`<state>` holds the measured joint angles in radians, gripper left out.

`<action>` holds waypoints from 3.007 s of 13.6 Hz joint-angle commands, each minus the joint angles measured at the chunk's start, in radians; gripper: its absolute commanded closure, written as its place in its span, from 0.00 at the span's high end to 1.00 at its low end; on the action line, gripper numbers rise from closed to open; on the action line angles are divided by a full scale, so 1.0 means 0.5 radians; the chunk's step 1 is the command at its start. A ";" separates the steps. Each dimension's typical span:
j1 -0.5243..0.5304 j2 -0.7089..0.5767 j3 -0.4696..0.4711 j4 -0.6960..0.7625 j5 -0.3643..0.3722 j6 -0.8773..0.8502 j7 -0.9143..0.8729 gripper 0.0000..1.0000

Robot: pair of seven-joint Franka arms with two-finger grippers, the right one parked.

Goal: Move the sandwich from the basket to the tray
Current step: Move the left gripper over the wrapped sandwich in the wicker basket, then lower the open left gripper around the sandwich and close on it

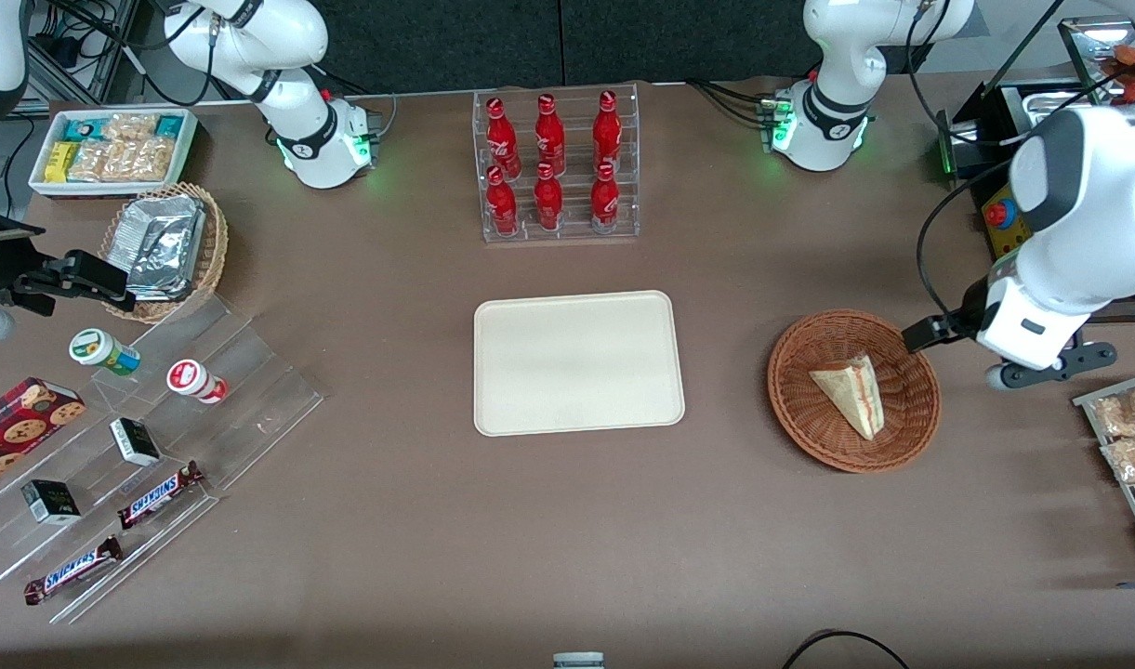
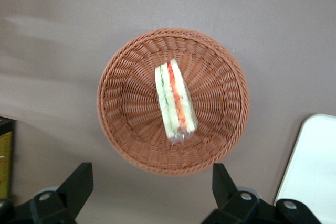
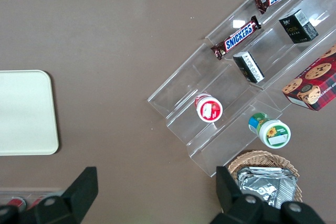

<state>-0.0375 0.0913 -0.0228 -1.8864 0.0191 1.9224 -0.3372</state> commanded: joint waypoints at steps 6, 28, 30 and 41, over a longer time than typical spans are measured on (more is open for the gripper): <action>0.007 0.072 -0.004 -0.357 0.026 0.524 -0.381 1.00; -0.035 0.179 -0.019 -0.642 0.084 1.039 -0.746 1.00; -0.081 0.192 -0.019 -0.642 0.084 1.067 -0.807 1.00; -0.069 0.268 -0.016 -0.645 0.112 1.107 -0.807 1.00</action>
<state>-0.0734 0.2262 -0.0316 -2.1985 0.0548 2.4509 -0.7172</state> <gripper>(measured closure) 0.000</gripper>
